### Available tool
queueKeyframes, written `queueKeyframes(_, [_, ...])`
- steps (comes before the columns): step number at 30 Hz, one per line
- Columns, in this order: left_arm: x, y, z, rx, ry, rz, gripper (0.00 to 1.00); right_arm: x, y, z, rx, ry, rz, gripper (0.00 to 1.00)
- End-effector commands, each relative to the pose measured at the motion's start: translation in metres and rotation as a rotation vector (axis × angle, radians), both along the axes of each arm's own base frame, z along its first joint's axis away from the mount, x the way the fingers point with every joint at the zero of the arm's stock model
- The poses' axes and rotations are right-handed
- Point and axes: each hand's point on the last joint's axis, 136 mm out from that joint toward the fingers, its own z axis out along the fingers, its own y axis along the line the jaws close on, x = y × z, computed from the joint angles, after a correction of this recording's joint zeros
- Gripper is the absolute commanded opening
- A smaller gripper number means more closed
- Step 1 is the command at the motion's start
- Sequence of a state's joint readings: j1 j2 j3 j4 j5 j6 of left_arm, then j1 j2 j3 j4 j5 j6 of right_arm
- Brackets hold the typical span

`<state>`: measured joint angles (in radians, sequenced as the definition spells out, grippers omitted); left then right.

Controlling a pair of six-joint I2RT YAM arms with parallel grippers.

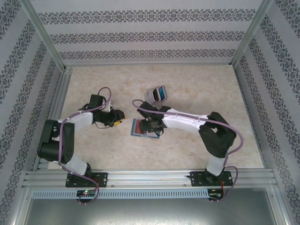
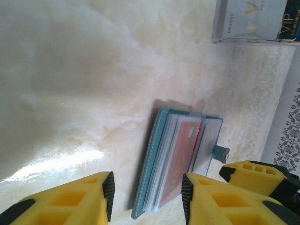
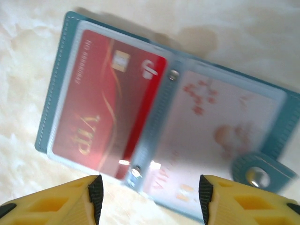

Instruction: Put the credit cards into the card holder

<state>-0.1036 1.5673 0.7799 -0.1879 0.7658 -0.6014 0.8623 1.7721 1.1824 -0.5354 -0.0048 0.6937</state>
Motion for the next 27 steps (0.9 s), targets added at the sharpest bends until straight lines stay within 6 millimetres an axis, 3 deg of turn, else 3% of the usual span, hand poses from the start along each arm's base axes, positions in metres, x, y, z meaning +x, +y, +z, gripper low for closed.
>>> queueKeyframes(1, [-0.001, -0.001, 0.013, 0.003, -0.038, -0.014, 0.44, -0.009, -0.007, -0.003, 0.032, 0.029, -0.035, 0.57])
queueKeyframes(6, [-0.002, -0.016, 0.031, 0.002, -0.081, -0.062, 0.42, -0.012, -0.013, -0.021, 0.040, 0.063, -0.055, 0.51])
queueKeyframes(9, [-0.005, -0.029, 0.035, -0.004, -0.083, -0.094, 0.40, -0.012, -0.006, -0.016, 0.068, 0.055, -0.043, 0.42])
queueKeyframes(21, [-0.013, -0.082, 0.037, -0.007, -0.067, -0.230, 0.32, -0.015, -0.043, -0.035, -0.012, 0.082, -0.119, 0.43])
queueKeyframes(27, [-0.016, -0.102, 0.037, -0.009, -0.060, -0.271, 0.30, -0.015, -0.043, -0.038, 0.005, 0.079, -0.126, 0.45])
